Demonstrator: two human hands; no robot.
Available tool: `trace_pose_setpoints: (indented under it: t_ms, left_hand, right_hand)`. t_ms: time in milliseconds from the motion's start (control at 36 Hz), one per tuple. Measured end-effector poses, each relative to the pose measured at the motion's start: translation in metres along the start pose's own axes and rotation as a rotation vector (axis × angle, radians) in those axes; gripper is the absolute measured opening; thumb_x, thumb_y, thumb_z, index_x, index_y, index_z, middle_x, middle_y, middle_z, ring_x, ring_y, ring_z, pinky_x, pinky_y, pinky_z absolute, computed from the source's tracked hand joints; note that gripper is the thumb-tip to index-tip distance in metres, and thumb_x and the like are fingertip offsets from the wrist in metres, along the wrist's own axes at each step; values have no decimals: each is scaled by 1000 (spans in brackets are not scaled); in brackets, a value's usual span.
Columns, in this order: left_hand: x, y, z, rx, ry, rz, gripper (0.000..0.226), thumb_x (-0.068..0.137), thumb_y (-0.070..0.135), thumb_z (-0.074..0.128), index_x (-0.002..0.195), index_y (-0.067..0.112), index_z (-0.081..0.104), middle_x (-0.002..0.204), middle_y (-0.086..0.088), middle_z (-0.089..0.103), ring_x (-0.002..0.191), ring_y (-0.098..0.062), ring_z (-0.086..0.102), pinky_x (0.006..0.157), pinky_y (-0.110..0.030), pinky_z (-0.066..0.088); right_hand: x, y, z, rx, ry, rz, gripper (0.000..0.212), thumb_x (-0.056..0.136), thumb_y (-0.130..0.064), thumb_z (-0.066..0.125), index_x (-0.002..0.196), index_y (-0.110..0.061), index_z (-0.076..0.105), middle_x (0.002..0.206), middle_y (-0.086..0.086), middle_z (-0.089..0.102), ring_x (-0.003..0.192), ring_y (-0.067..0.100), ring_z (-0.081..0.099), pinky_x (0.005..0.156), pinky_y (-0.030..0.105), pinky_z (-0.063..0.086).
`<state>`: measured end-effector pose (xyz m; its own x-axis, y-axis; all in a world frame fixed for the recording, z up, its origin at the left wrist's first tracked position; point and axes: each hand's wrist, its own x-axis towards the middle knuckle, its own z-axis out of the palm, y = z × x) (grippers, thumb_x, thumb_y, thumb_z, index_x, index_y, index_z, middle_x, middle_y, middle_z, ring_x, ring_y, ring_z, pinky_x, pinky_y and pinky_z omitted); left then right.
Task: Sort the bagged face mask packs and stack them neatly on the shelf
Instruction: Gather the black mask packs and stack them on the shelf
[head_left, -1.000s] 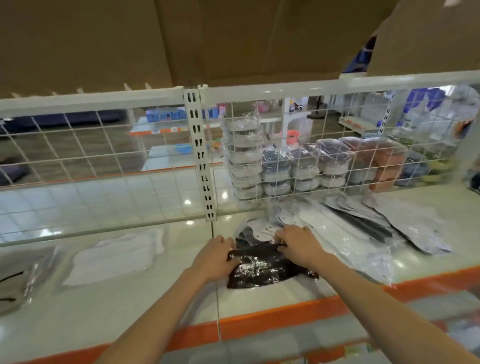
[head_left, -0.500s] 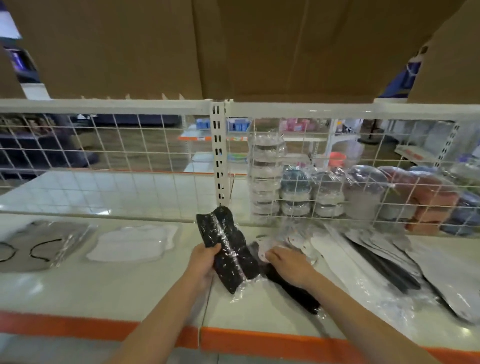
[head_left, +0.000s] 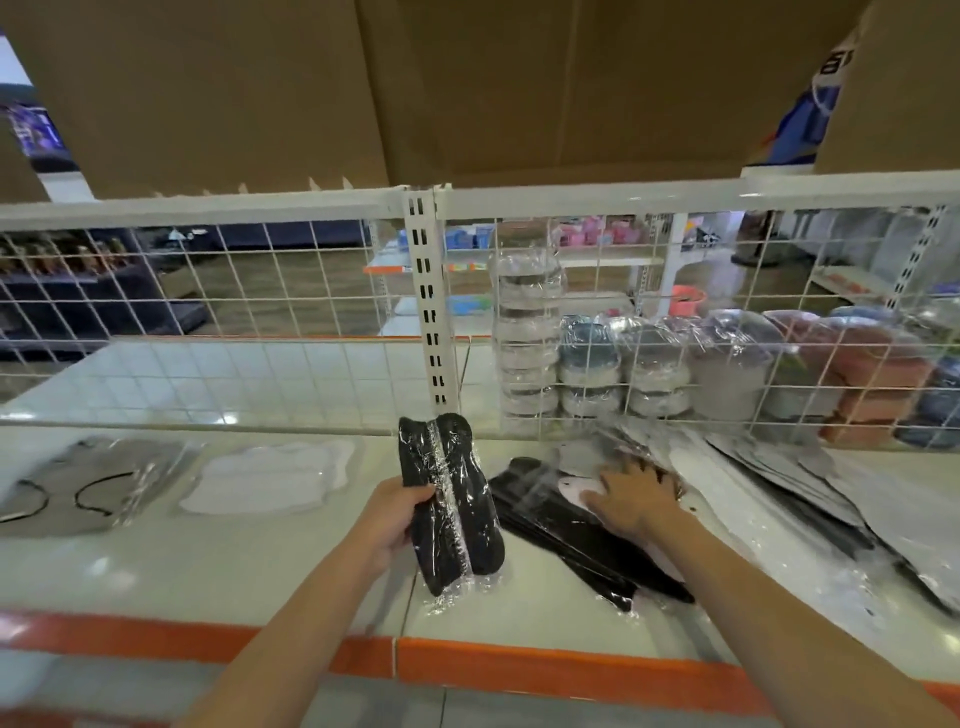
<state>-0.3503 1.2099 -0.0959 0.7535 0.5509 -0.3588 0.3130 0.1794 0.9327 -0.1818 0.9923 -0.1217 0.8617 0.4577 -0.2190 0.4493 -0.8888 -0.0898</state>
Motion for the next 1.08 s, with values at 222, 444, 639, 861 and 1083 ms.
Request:
trace_pose_setpoints:
  t_ms: [222, 444, 639, 861, 1083]
  left_hand:
    - [3, 0, -4, -47, 4, -6, 15, 94, 3, 49, 102, 2, 62, 95, -18, 70, 85, -29, 65, 80, -40, 52]
    - [3, 1, 8, -83, -38, -14, 20, 97, 9, 46, 106, 4, 63, 94, -12, 70, 86, -25, 65, 88, -40, 50]
    - [3, 1, 6, -105, -37, 4, 25, 100, 9, 40, 111, 7, 63, 103, -13, 70, 98, -28, 65, 93, -43, 48]
    - [-5, -4, 11, -208, -238, 38, 38, 97, 33, 45, 114, 4, 64, 110, -18, 69, 101, -30, 66, 93, -42, 50]
    - [11, 4, -21, -228, -86, 52, 13, 94, 2, 51, 102, 1, 61, 92, -12, 68, 83, -23, 64, 75, -32, 50]
  right_hand:
    - [-23, -17, 1, 80, 211, -345, 45, 90, -53, 49, 121, -21, 55, 127, 1, 45, 117, 20, 46, 98, 32, 39]
    - [-45, -39, 14, -101, 149, -341, 33, 95, -30, 43, 124, -16, 52, 139, 8, 40, 119, 25, 44, 91, 36, 41]
    - [-32, -46, 4, 189, 267, -178, 22, 96, -21, 38, 95, -11, 57, 98, 8, 64, 88, 27, 59, 65, 28, 36]
    - [-34, -117, -32, 1026, 4, -265, 15, 99, -16, 44, 87, -15, 54, 87, 0, 59, 79, 15, 62, 72, 29, 55]
    - [-17, -127, -28, 1119, -10, -227, 24, 99, -9, 40, 87, -20, 57, 107, 6, 63, 99, 18, 62, 88, 34, 53]
